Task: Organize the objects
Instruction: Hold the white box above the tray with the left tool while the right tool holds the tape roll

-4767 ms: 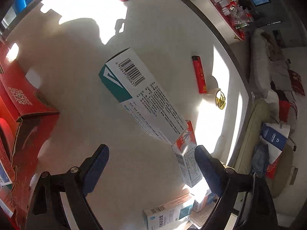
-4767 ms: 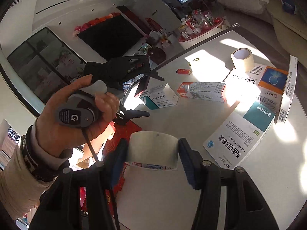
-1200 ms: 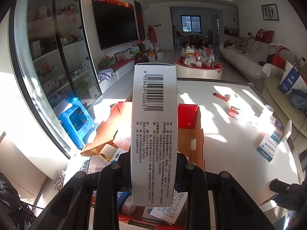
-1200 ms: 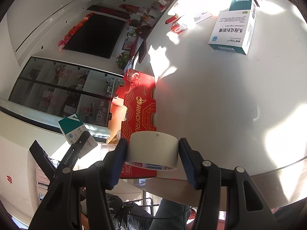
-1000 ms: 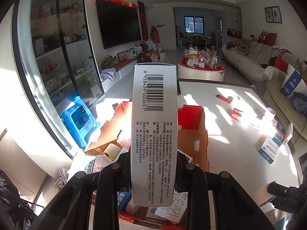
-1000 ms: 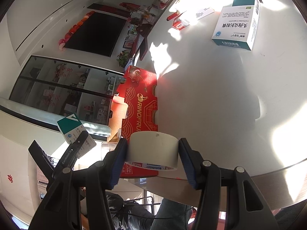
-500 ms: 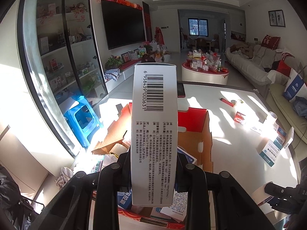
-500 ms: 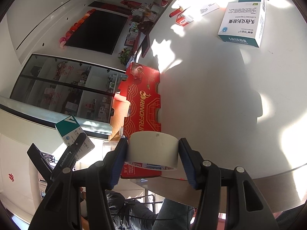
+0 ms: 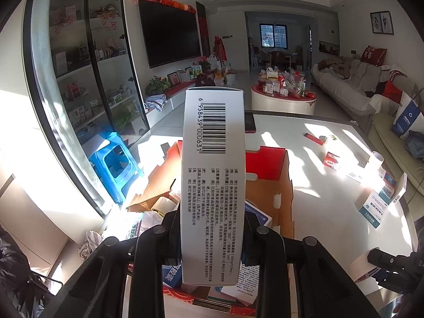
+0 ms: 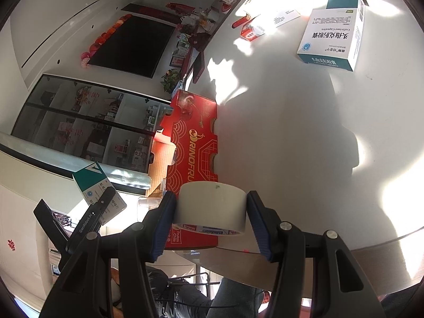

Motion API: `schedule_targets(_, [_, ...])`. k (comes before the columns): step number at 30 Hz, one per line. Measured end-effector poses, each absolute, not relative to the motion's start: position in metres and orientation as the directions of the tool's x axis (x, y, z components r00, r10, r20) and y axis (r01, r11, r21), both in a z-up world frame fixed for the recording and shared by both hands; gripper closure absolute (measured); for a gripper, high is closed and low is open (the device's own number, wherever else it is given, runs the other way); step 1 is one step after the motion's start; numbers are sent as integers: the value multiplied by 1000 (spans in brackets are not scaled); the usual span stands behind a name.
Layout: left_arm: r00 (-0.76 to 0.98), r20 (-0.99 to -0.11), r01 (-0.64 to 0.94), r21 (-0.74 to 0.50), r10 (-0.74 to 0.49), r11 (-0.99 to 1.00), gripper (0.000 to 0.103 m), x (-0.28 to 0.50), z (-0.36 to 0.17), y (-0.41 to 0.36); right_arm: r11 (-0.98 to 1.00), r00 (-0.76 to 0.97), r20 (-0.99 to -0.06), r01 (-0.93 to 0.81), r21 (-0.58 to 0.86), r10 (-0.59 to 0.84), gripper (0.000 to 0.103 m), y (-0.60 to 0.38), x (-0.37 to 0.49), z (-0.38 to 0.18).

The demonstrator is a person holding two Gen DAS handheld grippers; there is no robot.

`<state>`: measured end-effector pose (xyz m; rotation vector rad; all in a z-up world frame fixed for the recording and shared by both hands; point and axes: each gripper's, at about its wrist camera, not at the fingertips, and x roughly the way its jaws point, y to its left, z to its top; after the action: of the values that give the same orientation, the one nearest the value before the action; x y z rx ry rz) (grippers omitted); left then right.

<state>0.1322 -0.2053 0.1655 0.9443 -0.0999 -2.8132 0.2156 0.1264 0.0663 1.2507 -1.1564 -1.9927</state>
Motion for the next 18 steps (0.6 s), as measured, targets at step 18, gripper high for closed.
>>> schedule_targets(18, [-780, -598, 127, 137, -184, -982, 72, 128, 164, -204, -485, -451, -456, -57, 873, -767, 49, 139, 217, 59])
